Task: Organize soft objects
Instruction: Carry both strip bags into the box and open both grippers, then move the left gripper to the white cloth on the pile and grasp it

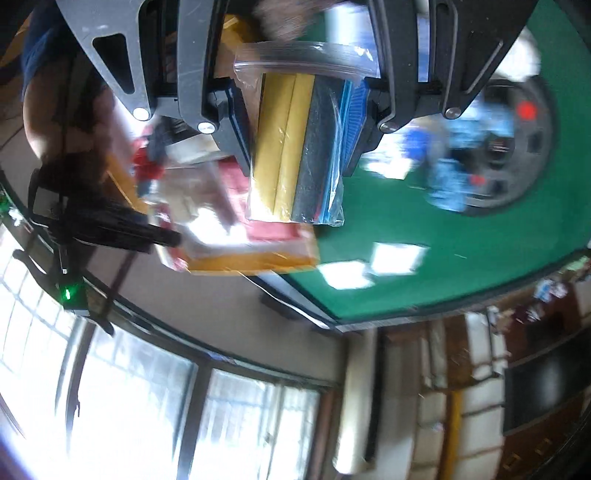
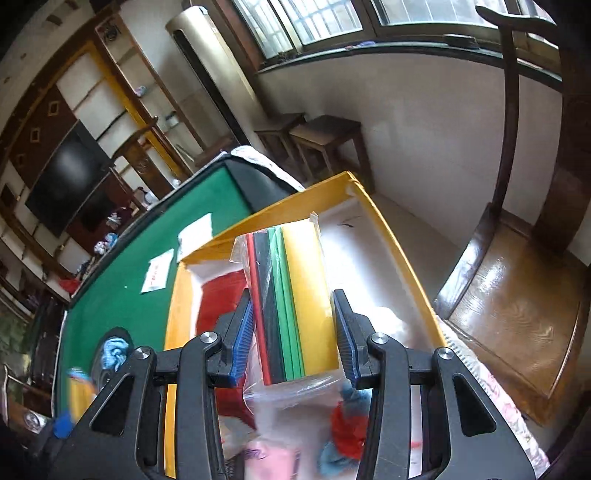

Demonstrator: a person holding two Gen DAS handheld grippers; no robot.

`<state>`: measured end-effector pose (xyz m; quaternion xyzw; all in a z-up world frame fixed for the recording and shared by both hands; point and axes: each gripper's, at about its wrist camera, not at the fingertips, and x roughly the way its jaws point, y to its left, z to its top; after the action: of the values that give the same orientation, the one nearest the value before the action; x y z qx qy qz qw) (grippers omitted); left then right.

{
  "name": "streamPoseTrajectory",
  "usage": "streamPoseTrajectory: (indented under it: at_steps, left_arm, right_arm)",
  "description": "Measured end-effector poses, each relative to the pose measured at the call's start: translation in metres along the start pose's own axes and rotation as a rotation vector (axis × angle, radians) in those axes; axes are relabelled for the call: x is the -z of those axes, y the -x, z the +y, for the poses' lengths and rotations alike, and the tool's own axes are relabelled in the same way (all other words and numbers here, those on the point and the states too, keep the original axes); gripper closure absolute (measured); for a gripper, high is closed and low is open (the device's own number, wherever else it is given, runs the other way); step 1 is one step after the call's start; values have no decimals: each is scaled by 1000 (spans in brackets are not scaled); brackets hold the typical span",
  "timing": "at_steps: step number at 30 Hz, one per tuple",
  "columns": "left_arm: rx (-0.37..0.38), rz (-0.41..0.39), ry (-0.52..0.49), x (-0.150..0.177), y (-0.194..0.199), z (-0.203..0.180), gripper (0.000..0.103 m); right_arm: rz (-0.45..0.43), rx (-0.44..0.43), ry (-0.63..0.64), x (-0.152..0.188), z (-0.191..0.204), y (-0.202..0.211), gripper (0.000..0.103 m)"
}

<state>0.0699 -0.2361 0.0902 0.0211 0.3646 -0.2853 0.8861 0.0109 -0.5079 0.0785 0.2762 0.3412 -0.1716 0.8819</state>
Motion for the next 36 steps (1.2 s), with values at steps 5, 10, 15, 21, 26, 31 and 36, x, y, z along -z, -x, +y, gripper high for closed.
streamPoseTrajectory:
  at_steps: [5,10,15,21,26,31,36]
  left_arm:
    - [40,92,4,-11,-51,-33,57]
    - [-7,130,12,-15,-68,-32,53]
    - [8,127,28,-13,-65,-33,35]
    - [-42,84,16,-10,-40,-30,35]
    - [-84,19,-19,3,-5,-11,35]
    - [-116,24,-52,24,34,37,35]
    - [-154,9,56,47,74,118,34]
  right_arm:
    - [17,47,26,-5,3,-12,63]
    - [37,59,53,-5,7,-17,56]
    - [-69,93,67,-8,11,3,29]
    - [-75,-37,16,-8,10,8,28]
    - [-111,-106,90,1,35,16,28]
    - [-120,-243,190,19,66,23,28]
    - [-261,-314,367,55,112,51,28]
